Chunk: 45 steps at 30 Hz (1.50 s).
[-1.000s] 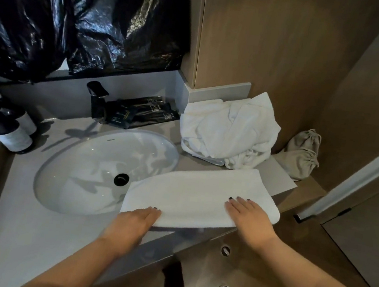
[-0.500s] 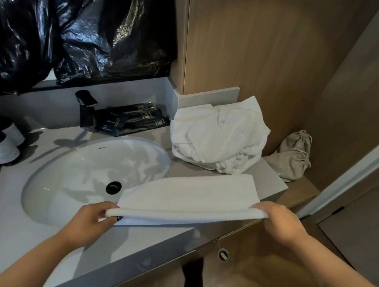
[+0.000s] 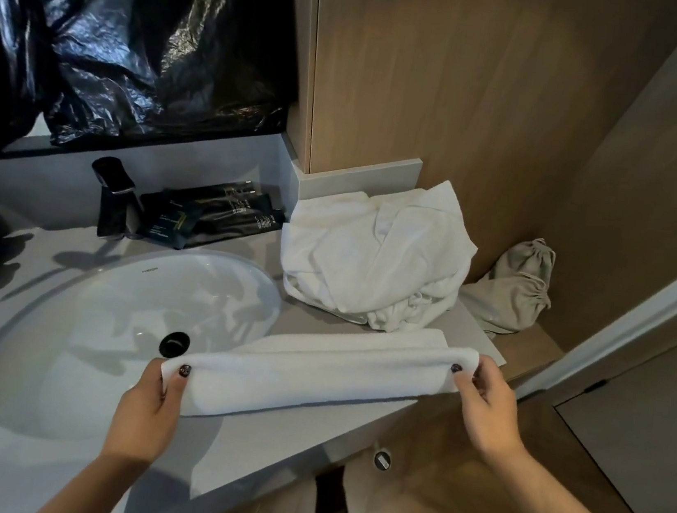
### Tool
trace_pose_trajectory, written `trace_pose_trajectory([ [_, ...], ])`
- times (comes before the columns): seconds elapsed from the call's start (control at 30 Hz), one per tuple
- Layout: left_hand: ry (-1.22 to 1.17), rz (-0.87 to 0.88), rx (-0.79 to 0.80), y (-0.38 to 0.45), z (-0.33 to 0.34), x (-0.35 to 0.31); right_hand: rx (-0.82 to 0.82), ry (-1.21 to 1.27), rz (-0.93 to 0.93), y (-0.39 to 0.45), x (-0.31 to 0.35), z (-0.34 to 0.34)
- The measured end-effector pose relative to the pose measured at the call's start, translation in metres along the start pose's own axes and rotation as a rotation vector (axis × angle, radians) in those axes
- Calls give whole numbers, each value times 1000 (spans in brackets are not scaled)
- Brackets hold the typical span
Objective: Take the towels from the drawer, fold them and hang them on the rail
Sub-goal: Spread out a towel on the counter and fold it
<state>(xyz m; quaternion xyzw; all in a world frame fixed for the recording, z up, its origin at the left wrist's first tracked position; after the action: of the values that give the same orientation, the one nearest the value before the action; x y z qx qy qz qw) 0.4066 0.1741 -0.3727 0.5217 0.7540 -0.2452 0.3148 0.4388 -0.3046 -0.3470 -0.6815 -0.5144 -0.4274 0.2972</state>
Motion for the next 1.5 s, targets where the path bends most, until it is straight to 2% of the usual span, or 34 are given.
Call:
trace_pose_trajectory([
  [0.1, 37, -50, -13, 8, 4, -3, 16, -51, 15, 7, -5, 9],
  [0.3, 131, -70, -6, 21, 15, -7, 83, -455, 111, 25, -25, 25],
  [0.43, 279, -72, 35, 29, 20, -8, 68, -560, 34, 33, -14, 34],
  [0.53, 322, -138, 98, 36, 24, -6, 82, -551, -37, 30, -9, 33],
  [0.63, 381, -218, 235, 42, 34, -3, 101, -523, -35, 28, -13, 27],
  [0.77, 405, -230, 260, 43, 37, 2, 92, -529, 6, 27, -18, 24],
  [0.87, 429, -229, 240, 37, 41, 4, 85, -534, 30, 31, -16, 24],
  [1.0, 282, -276, 188, 33, 41, 6, 75, -592, -13, 27, -12, 24],
  [1.1, 373, -193, 123, 25, 34, -3, 48, -615, 20, 28, -13, 24],
  [1.2, 291, -120, 35, 12, 22, -11, 44, -646, 59, 31, -12, 27],
  [1.4, 319, -52, 21, 13, 24, -16, 47, -684, 79, 31, -14, 26],
  [1.5, 415, -116, 53, 15, 28, -11, 14, -681, 107, 32, -15, 25],
])
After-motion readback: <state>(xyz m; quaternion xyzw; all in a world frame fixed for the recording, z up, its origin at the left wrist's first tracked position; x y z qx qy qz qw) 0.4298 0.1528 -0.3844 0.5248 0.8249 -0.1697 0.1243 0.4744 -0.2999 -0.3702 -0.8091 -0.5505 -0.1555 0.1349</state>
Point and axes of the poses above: each hand's wrist, its own y-axis towards the middle knuckle, its own z-axis out of the palm, x = y × z, the point moved 9 cm from there along y, towards the middle knuckle, and after that the axes turned 1 degree about y, right-handed, at the moved point
